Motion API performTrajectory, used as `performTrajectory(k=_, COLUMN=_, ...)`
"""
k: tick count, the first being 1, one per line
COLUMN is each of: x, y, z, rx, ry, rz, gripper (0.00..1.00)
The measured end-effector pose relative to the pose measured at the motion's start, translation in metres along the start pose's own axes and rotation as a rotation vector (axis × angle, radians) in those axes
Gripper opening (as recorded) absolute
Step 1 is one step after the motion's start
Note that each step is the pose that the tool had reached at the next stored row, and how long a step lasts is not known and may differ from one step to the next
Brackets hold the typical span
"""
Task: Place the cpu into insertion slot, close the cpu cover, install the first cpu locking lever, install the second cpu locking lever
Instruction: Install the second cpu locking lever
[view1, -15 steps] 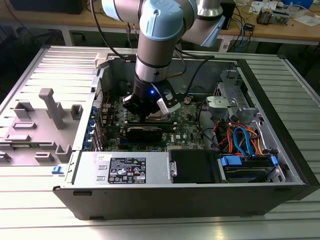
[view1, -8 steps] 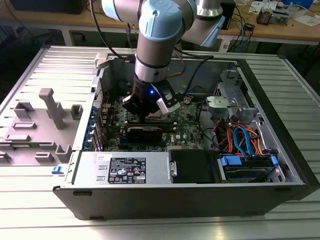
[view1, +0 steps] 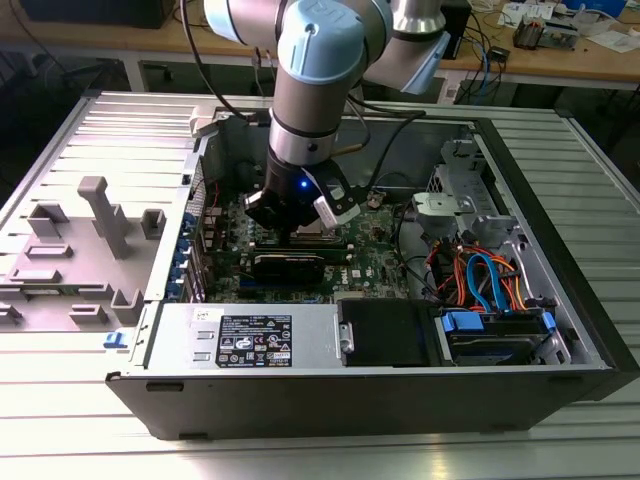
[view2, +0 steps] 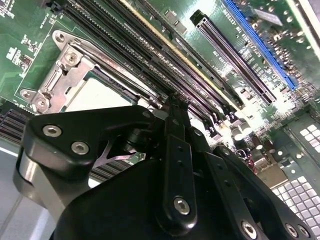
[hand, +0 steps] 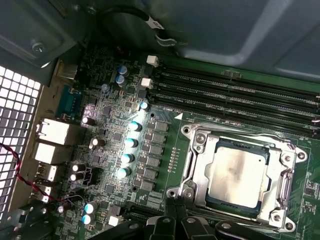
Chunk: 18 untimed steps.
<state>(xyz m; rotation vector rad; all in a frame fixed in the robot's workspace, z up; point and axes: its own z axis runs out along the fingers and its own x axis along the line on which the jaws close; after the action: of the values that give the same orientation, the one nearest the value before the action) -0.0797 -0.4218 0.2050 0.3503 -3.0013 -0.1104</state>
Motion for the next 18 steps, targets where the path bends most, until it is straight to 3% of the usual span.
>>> performTrajectory(k=6, x=-0.0004, y=0.0031, z=0.0034, rx=0.0022, ry=0.0018, rz=-0.019, gripper=0.11)
performTrajectory(k=9, x=-0.0003, y=0.0036, z=0.0035, rx=0.0273, ry=0.0079, rz=-0.020, gripper=0.11)
performTrajectory(k=18, x=0.0013, y=0.0050, z=-0.0115, rx=0.0265, ry=0.0088, rz=-0.024, gripper=0.11)
